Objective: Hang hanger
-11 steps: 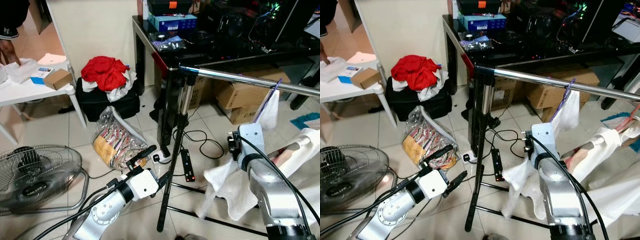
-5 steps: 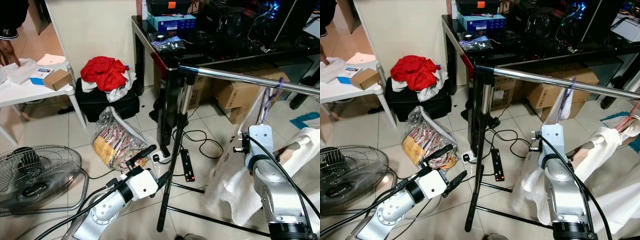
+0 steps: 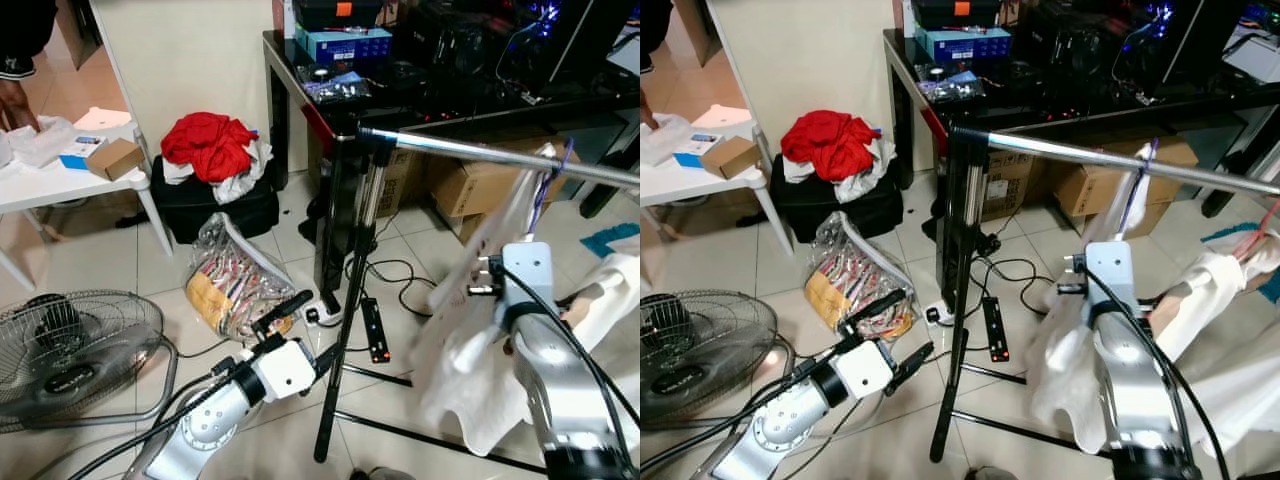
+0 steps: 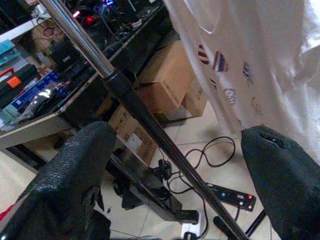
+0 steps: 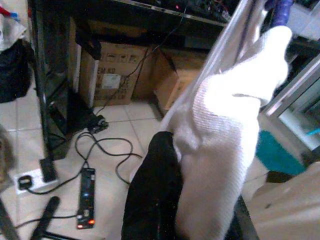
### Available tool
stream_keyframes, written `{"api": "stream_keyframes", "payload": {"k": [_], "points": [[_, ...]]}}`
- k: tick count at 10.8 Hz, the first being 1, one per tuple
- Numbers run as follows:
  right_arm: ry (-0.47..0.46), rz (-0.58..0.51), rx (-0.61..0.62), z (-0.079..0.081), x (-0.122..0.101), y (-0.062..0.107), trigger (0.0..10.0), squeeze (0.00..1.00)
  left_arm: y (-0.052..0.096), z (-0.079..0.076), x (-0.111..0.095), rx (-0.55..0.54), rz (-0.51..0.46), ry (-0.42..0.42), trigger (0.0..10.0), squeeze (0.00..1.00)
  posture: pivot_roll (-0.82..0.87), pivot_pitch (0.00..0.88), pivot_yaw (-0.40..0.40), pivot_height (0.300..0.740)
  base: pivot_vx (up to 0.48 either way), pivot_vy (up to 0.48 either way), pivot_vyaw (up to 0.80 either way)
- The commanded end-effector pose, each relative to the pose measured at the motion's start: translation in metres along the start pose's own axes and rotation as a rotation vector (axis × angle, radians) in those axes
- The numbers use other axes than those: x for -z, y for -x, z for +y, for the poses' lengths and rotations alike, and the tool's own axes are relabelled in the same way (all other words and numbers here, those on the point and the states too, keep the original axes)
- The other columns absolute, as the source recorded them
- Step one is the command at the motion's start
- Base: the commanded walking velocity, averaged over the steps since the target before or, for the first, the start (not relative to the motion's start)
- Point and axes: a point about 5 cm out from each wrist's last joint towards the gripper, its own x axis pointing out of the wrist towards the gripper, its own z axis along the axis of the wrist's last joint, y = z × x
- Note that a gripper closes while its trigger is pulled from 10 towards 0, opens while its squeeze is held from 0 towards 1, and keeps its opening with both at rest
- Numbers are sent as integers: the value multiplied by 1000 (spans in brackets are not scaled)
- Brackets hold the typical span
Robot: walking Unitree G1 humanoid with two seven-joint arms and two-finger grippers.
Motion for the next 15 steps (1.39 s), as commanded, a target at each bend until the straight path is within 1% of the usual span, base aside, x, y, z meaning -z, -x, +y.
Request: {"api": "stream_keyframes", "payload": {"k": [1,3,4,6,7,8,9,10,11,12,13,15], "points": [[98,-211,-11,-3,-32,9,0,0,1,-3,2,2,4,17,10000,0,-4,0,-39,740,0,0,0],[162,-253,-62,1,-28,20,0,0,0,-4,2,1,1,28,10000,0,-9,0,-34,740,0,0,0],[181,-272,-63,1,-26,25,0,0,0,-3,2,-3,0,35,10000,0,-16,3,-27,740,0,0,0],[185,-267,-64,-2,-21,31,0,0,1,-4,3,0,1,40,10000,0,-20,4,-21,740,0,0,0],[192,-254,-75,-3,-15,35,0,0,1,-4,3,1,2,43,10000,0,-21,6,-18,740,0,0,0],[201,-228,-95,-3,-4,39,0,0,2,-5,4,2,5,50,10000,0,-23,8,-15,740,0,0,0],[204,-191,-133,0,8,42,0,0,2,-6,5,3,9,58,10000,0,-25,11,-11,740,0,0,0],[210,-168,-163,5,14,43,0,0,3,-7,6,4,13,64,10000,0,-25,11,-11,740,0,0,0],[218,-139,-193,9,20,43,5765,0,3,-8,6,6,16,68,10000,0,-24,14,-10,740,0,0,0],[226,-113,-218,11,26,43,10000,0,4,-9,8,8,21,73,10000,0,-24,16,-9,740,0,0,0],[230,-106,-234,11,29,42,10000,0,4,-10,7,5,22,78,10000,0,-22,16,-9,740,0,0,0],[244,-114,-283,9,40,44,10000,0,1,-5,6,-59,13,144,10000,0,-20,16,-11,740,0,0,0]]}}
